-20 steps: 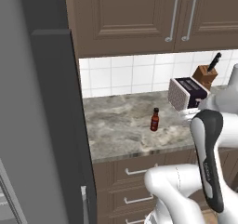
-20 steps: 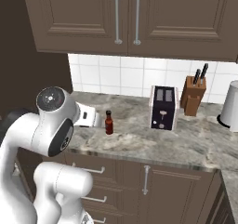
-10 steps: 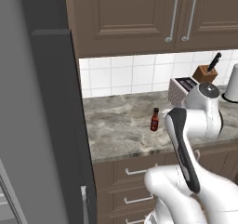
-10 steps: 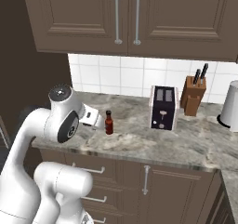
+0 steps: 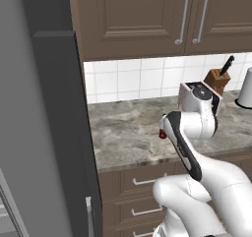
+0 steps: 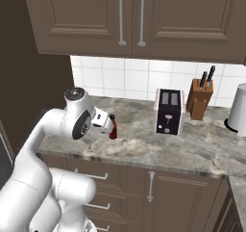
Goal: Place the mustard and condiment bottle from the counter to the top shelf of the fridge. If the existing items in the fridge are on the top shelf, move them to other shelves.
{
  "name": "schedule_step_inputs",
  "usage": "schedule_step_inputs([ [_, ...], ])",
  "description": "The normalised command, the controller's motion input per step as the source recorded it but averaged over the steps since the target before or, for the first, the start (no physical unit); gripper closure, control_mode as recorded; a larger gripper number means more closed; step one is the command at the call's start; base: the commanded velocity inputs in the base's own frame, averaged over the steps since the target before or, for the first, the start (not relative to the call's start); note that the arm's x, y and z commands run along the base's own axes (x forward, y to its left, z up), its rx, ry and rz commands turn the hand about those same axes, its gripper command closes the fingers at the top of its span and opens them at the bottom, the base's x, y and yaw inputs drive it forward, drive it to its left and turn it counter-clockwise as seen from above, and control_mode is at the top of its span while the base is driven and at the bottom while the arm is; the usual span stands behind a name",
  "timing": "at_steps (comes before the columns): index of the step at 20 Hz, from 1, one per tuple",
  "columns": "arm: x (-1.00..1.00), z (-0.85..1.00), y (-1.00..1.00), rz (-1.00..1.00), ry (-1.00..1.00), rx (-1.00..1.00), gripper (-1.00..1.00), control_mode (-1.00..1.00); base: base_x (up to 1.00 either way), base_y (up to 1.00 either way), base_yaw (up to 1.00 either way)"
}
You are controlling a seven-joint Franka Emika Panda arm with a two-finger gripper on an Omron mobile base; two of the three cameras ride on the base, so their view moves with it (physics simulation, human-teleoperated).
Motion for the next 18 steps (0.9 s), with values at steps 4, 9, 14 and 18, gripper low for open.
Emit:
schedule_step_inputs([
  [4,0.56,-0.25,-0.15,0.00,0.00,0.00,-1.00,-1.00,0.00,0.00,0.00],
  [9,0.46,-0.34,-0.19,0.00,0.00,0.00,-1.00,-1.00,0.00,0.00,0.00],
  [14,0.45,-0.31,-0.02,0.00,0.00,0.00,-1.00,-1.00,0.00,0.00,0.00],
  [18,0.48,-0.39,0.00,0.00,0.00,0.00,-1.00,-1.00,0.00,0.00,0.00],
])
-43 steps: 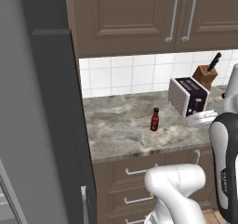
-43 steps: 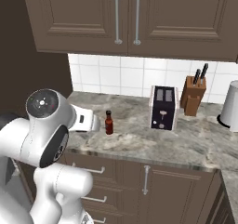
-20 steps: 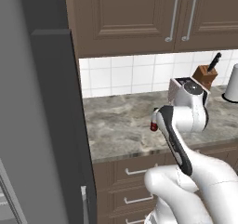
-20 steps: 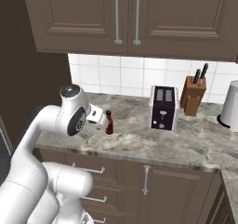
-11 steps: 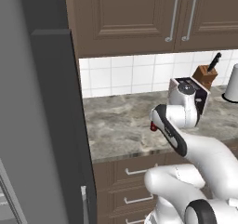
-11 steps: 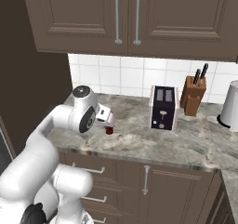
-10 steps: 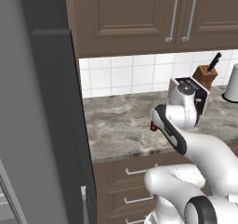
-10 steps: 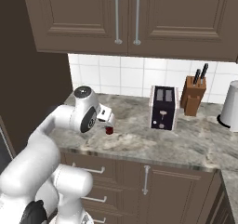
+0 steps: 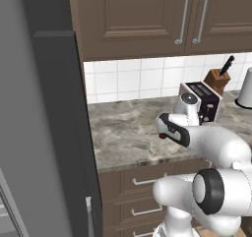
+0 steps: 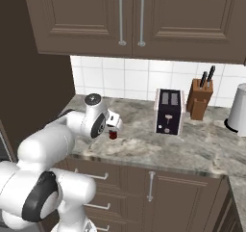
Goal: Place the mustard and condiment bottle from the counter to the top shelf of the fridge. If the existing items in the fridge are on the top shelf, move them to other shelves.
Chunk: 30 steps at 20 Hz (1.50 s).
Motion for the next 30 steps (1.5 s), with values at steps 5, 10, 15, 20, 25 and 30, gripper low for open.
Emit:
schedule_step_inputs([
  [5,0.38,-0.24,0.00,0.00,0.00,0.00,-1.00,-1.00,0.00,0.00,0.00],
  [10,0.35,-0.13,0.00,0.00,0.00,0.00,-1.00,-1.00,0.00,0.00,0.00],
  [15,0.25,-0.12,0.00,0.00,0.00,0.00,-1.00,-1.00,0.00,0.00,0.00],
  [20,0.21,-0.05,0.00,0.00,-0.02,0.00,-1.00,-1.00,0.00,0.00,0.00],
  [25,0.21,-0.09,0.00,0.00,-0.04,0.00,-1.00,-1.00,0.00,0.00,0.00],
  [30,0.17,-0.06,-0.02,0.00,-0.04,0.00,-1.00,-1.00,0.00,0.00,0.00],
])
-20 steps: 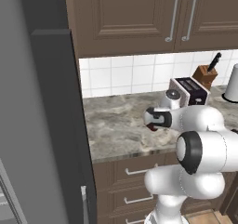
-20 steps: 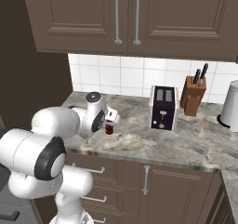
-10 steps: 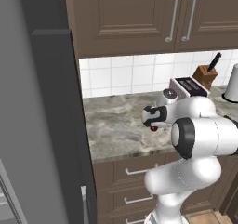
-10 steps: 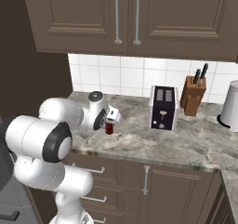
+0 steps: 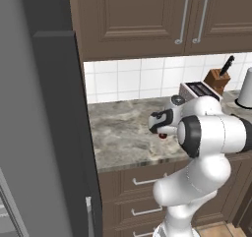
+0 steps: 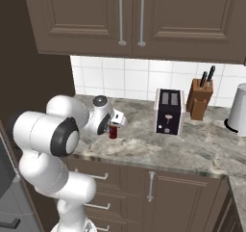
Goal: Place the mustard and condiment bottle from the counter to the top shelf of the fridge. If the existing items in the fridge are on the top shelf, move them to other shelves.
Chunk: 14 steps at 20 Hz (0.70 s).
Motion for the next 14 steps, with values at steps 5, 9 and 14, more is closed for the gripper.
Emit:
schedule_step_inputs([
  [5,0.11,-0.02,-0.04,0.00,-0.03,0.00,1.00,-1.00,0.00,0.00,0.00],
  [9,0.01,0.00,-0.05,0.00,-0.02,0.00,1.00,-1.00,0.00,0.00,0.00],
  [14,0.00,0.00,0.00,0.00,0.00,0.00,1.00,-1.00,0.00,0.00,0.00],
])
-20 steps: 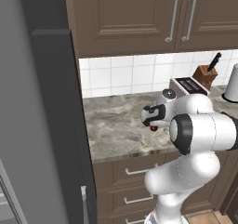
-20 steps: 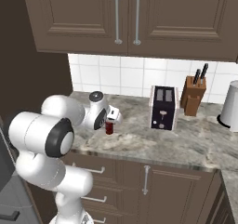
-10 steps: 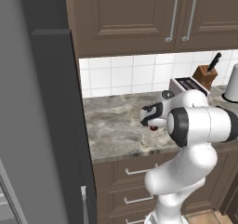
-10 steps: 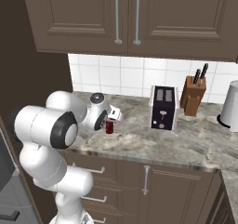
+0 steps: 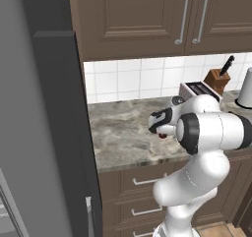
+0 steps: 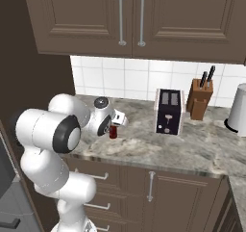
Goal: Place the mustard and condiment bottle from the counter to the top shelf of the fridge. If the existing items in the fridge are on the top shelf, move them to other shelves.
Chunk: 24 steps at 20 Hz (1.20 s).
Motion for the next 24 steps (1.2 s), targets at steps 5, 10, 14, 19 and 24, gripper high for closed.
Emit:
schedule_step_inputs([
  [5,-0.47,0.57,0.00,0.00,0.00,0.00,1.00,-1.00,0.00,0.00,0.00],
  [10,-0.93,1.00,0.00,0.01,-0.01,0.00,1.00,-1.00,0.00,0.00,0.00],
  [14,-1.00,1.00,0.00,0.00,-0.02,0.00,1.00,-1.00,0.00,0.00,0.00],
  [19,-1.00,1.00,0.00,0.00,0.00,0.00,1.00,-1.00,0.00,0.00,0.00],
  [24,-1.00,1.00,0.00,0.00,0.00,0.00,1.00,-1.00,0.00,0.00,0.00],
])
